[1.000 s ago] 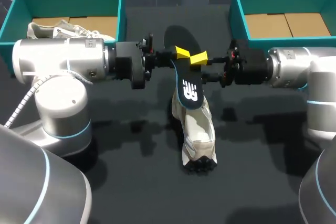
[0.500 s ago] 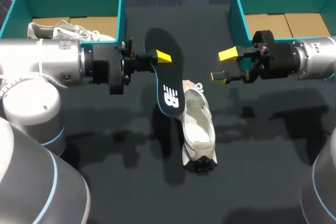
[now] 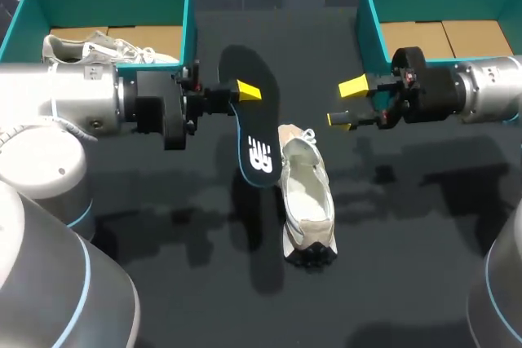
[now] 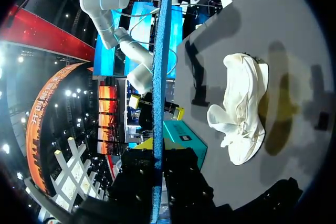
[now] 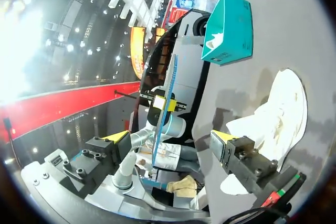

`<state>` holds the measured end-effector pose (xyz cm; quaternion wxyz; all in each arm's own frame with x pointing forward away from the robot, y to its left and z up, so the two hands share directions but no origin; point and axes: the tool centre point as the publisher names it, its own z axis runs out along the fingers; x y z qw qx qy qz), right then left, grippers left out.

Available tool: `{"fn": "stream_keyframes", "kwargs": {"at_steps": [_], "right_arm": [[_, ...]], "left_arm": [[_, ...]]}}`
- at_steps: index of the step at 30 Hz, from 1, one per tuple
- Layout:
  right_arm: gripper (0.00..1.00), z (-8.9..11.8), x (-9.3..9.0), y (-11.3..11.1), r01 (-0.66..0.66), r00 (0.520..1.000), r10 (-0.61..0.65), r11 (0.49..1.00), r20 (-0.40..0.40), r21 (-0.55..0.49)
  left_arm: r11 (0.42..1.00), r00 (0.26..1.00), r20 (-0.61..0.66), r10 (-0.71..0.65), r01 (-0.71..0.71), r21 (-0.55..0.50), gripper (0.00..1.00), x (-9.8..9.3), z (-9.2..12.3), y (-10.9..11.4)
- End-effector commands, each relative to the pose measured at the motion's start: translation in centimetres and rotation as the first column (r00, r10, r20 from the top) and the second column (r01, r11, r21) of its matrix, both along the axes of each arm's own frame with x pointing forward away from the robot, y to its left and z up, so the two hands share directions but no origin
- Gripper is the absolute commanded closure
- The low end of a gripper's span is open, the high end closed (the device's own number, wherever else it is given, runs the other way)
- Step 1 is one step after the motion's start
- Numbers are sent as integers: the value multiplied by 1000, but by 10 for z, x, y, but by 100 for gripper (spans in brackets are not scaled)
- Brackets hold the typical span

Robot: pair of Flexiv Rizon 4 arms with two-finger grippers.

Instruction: Take the shoe out of the shoebox, open the shoe tongue, remove and reinsert the insole, then place the shoe into the shoebox

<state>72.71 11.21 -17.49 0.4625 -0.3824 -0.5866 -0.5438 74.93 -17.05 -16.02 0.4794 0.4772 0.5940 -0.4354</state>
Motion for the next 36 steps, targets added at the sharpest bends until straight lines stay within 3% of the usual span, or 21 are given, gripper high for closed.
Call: {"fn": "stream_keyframes", "kwargs": {"at_steps": [1,7,13,18,24,27,31,36], "right_arm": [[0,2,-8,-17,2,982,24,991,190,-135],[0,-13,-20,-44,40,905,117,934,410,-355],[0,-27,-27,-56,45,770,306,849,559,-527],[0,-38,-36,-60,46,664,455,767,594,-640],[0,-50,-45,-57,45,591,577,674,564,-737],[0,-60,-50,-55,42,561,604,663,567,-748],[0,-67,-52,-54,26,564,588,689,580,-724],[0,-67,-52,-54,26,564,588,689,580,-724]], "left_arm": [[1000,999,-37,8,-7,28,100,-11,9,7],[999,992,-129,3,3,51,100,-30,18,18],[998,973,-233,-12,26,58,100,-51,26,19],[998,942,-334,-32,51,49,100,-68,27,13],[995,912,-406,-54,83,54,100,-91,26,5],[994,897,-438,-64,97,52,100,-104,25,2],[992,874,-478,-89,119,33,100,-120,25,-2],[992,874,-478,-89,119,33,100,-120,25,-2]]}}
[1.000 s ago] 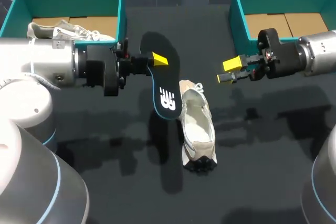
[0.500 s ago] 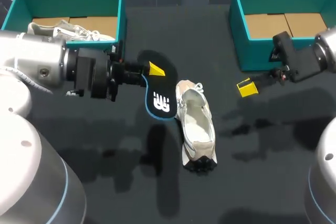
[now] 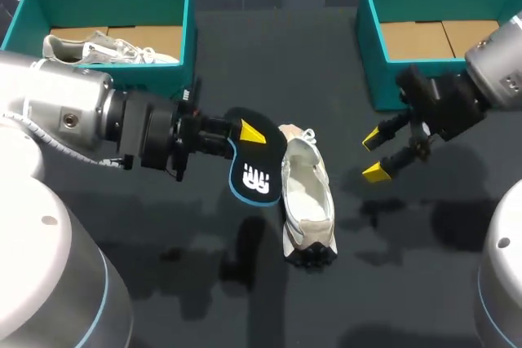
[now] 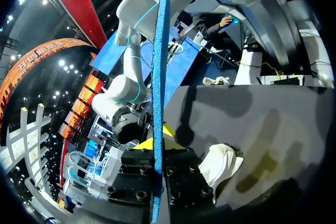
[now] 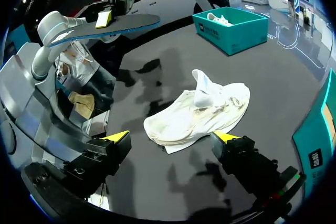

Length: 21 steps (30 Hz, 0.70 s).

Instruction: Take the shoe out of the shoebox, open the shoe tongue, remove and reinsert the insole, then place the shoe into the shoebox

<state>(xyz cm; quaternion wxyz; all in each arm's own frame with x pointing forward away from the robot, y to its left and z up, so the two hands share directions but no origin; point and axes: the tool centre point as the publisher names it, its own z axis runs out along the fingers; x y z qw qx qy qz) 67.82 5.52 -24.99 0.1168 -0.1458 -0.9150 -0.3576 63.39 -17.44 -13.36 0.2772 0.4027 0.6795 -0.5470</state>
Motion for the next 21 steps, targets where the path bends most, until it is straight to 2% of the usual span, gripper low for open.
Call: {"fn": "stream_keyframes", "kwargs": {"at_steps": [1,9,10,12,21], "right_arm": [[0,8,-3,3,-2,998,9,996,69,-95],[0,8,-3,3,-2,998,9,996,69,-95],[0,12,-8,6,-57,982,82,987,168,-151],[0,8,-14,7,-128,951,176,973,255,-194],[0,-23,-26,3,-206,860,313,936,403,-287]], "left_arm": [[1000,1000,3,6,-6,-1,100,-5,-1,2],[1000,1000,3,6,-6,-1,100,-5,-1,2],[1000,1000,3,6,-6,-1,100,-5,-1,2],[1000,1000,-14,-4,4,-1,100,-15,-1,0],[1000,991,-131,-2,1,-3,100,-48,-9,-7]]}}
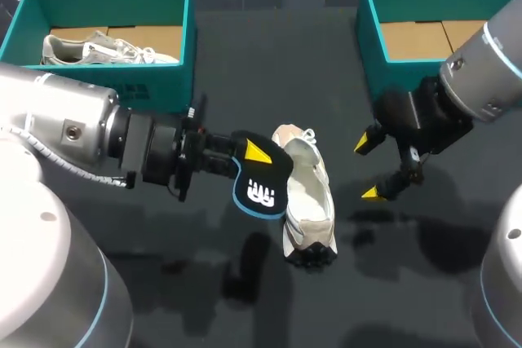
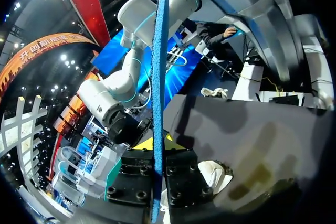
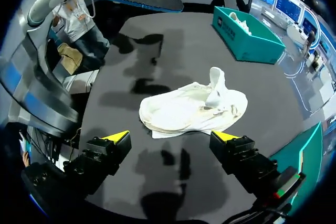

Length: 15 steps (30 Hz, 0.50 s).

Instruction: Take the shoe out of the shoebox, open the shoe tongue, remove and reinsert the insole, then place the shoe into the shoebox

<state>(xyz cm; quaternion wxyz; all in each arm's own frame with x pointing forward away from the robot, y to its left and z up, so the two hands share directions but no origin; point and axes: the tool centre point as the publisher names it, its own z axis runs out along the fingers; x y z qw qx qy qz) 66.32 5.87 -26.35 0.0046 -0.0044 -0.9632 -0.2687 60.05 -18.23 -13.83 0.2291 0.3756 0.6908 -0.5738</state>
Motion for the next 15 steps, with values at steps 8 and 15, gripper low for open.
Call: {"fn": "stream_keyframes", "kwargs": {"at_steps": [8,15], "right_arm": [[0,-27,-15,-1,-98,972,110,993,208,-66],[0,-47,-13,6,-114,972,123,992,200,-56]], "left_arm": [[1000,998,-53,29,-29,5,100,-37,-23,-10],[1000,996,-87,26,-25,2,100,-45,-36,-20]]}}
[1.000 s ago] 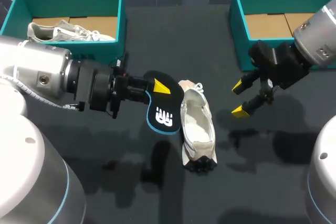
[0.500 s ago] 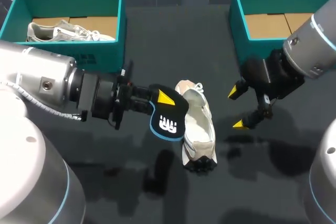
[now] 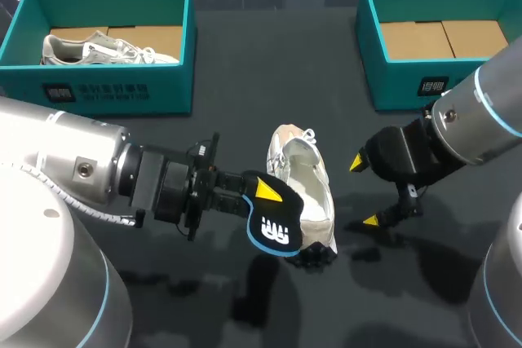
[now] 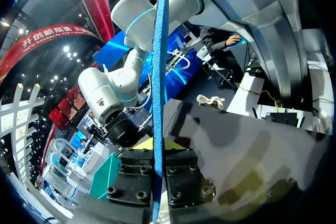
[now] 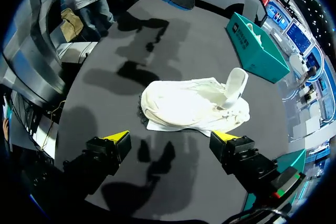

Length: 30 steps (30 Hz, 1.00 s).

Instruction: Take the shoe out of the shoebox, open the shoe tongue, remove and reinsert the insole, then place the shoe into the shoebox

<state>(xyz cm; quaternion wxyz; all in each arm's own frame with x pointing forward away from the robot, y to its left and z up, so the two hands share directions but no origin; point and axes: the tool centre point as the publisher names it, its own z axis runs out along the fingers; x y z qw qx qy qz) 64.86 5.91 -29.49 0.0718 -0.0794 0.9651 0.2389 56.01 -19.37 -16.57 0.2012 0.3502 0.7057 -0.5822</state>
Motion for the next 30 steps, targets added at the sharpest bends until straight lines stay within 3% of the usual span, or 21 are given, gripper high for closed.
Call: {"fn": "stream_keyframes", "kwargs": {"at_steps": [1,5,17,24,30], "right_arm": [[0,-17,2,7,-8,1000,8,1000,11,12],[0,-29,6,5,25,998,-22,998,-53,58],[0,-29,6,5,25,998,-22,998,-53,58],[0,-43,18,21,44,995,-37,997,-97,65],[0,-52,21,20,88,989,-80,994,-121,63]], "left_arm": [[1000,1000,-11,16,-17,-14,100,-4,-10,-10],[1000,1000,-27,11,-12,-27,100,-3,-15,-17],[999,1000,-26,8,-9,-33,100,-3,-17,-19],[999,997,-81,9,-13,-46,100,2,-34,-37],[997,993,-117,16,-25,-73,100,3,-42,-47]]}}
